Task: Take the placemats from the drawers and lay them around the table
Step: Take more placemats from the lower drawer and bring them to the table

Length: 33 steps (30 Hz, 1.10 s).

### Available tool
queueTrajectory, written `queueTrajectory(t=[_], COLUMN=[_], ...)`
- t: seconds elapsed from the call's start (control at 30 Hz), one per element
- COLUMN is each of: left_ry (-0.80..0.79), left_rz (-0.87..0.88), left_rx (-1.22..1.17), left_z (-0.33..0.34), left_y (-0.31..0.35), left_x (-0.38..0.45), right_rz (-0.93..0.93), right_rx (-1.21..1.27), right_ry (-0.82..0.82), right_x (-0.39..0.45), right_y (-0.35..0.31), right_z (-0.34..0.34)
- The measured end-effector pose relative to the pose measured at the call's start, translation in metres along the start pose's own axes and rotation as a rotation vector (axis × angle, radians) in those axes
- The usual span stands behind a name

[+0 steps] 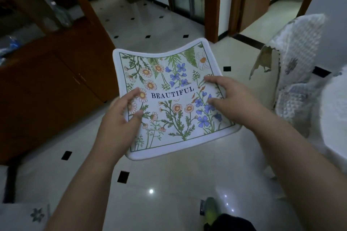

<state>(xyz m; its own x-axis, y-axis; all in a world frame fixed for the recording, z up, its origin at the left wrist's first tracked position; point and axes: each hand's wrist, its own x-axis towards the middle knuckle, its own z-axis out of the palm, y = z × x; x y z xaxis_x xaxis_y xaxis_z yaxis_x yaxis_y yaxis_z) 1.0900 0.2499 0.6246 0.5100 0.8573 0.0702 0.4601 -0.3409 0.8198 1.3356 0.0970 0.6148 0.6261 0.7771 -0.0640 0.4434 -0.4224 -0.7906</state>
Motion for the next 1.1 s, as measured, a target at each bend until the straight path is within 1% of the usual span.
queueTrajectory(t=[0.13,0.3,0.43,0.53,0.7,0.77,0.9,1.03,1.1], left_ry=[-0.063,-0.201,-0.369,-0.463,-0.642,-0.744,-0.934,-1.018,-1.052], left_rz=[0.064,0.159,0.196,0.272,0.395,0.461,0.559,0.707,0.747], left_rx=[-0.023,-0.058,-0.119,-0.110,-0.125,-0.135,-0.167,-0.160,-0.138], left_z=[0.031,0.090,0.149,0.189,0.248,0.276,0.340,0.411,0.447], left_y=[0.020,0.039,0.056,0.074,0.124,0.147,0.193,0.238,0.261], left_x=[0.077,0.180,0.269,0.343,0.455,0.490,0.534,0.556,0.562], right_rz=[0.014,0.129,0.246,0.337,0.482,0.545,0.659,0.748,0.770], right_rx=[-0.007,-0.045,-0.063,-0.071,-0.027,-0.032,-0.057,-0.056,-0.040], right_ry=[0.093,0.220,0.321,0.406,0.585,0.679,0.815,0.968,1.029], right_x=[0.064,0.124,0.176,0.222,0.285,0.299,0.315,0.324,0.333], right_y=[0.003,0.032,0.056,0.064,0.069,0.072,0.087,0.118,0.139], right_z=[-0.032,-0.069,-0.093,-0.111,-0.141,-0.151,-0.171,-0.200,-0.218])
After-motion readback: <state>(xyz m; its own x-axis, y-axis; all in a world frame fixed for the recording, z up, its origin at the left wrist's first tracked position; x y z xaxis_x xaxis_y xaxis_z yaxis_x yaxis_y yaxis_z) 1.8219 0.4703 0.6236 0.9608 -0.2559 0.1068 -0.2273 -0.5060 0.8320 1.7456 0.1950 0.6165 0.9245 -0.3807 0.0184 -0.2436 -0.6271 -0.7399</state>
